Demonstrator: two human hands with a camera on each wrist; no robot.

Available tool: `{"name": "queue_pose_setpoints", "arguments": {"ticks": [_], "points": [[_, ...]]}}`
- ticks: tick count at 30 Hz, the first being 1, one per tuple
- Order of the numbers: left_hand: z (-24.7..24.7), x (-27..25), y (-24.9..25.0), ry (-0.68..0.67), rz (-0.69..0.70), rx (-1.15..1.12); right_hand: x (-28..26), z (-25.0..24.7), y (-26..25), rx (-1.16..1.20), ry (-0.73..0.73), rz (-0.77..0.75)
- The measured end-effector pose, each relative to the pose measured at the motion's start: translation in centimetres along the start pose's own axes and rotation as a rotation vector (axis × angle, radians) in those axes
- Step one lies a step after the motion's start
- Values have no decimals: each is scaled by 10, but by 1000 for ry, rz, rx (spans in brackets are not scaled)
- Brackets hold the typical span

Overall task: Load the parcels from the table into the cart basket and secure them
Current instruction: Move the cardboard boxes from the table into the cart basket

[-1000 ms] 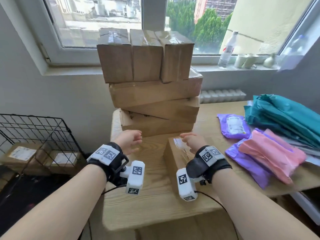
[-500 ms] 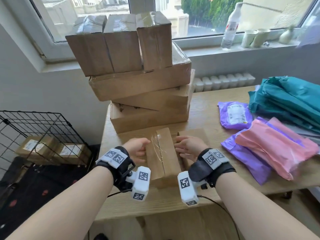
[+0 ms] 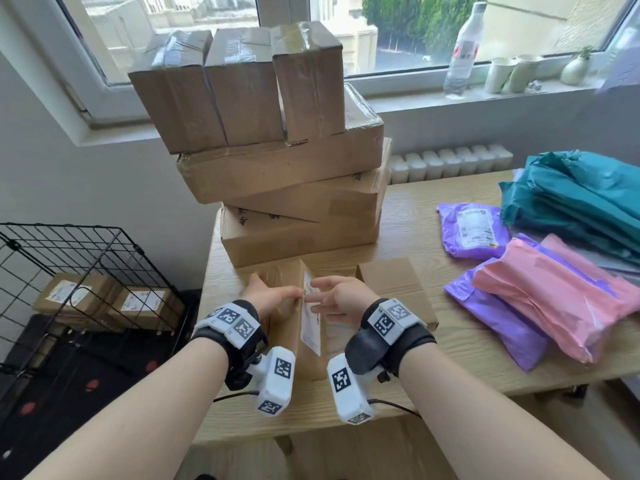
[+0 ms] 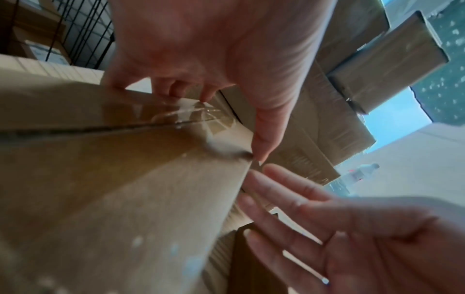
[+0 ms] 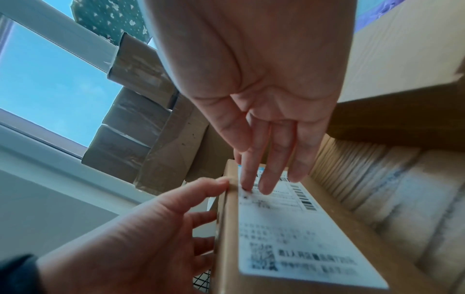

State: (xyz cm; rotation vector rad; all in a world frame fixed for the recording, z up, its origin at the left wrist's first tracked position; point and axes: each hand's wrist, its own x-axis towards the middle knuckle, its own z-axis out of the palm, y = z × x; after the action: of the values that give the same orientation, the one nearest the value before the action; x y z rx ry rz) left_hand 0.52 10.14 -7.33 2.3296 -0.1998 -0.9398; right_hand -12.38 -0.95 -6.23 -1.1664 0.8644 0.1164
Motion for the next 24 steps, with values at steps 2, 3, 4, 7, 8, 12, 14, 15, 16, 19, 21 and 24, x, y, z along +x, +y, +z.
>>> {"name": "queue_pose_setpoints", "arguments": {"ticks": [2,3,4,7,8,12,14,15,16,19,21,24], "points": [[-4,0,-4,6,7,68,4,9,-2,-27,10,36],[-6,1,-6,4,-1,75,5,14,-3,-55,24,43],[-9,2,-8,-2,-8,65,6,18,-4,-78,44,45],[-21,9,-14,-15,-32,-12,10,24,-6,-50,132,67],[-26,11,-17,-21,-39,-42,11,24,-6,0,157,79],[-50,17,-36,-48,-54,-185,20,34,-7,65,221,79],[-66,20,-48,-56,-62,-295,25,52,-13,5,287,92],[-76,19,-52,-57,-66,-357,28,63,-16,-25,297,97],[-87,20,-58,-56,-67,-413,32,76,-21,-47,294,97],[-123,20,-73,-48,-71,-514,41,112,-30,-102,251,58],[-148,19,-84,-29,-64,-577,44,137,-36,-152,219,19],[-189,18,-103,11,-31,-702,50,182,-47,-186,125,-49]]}}
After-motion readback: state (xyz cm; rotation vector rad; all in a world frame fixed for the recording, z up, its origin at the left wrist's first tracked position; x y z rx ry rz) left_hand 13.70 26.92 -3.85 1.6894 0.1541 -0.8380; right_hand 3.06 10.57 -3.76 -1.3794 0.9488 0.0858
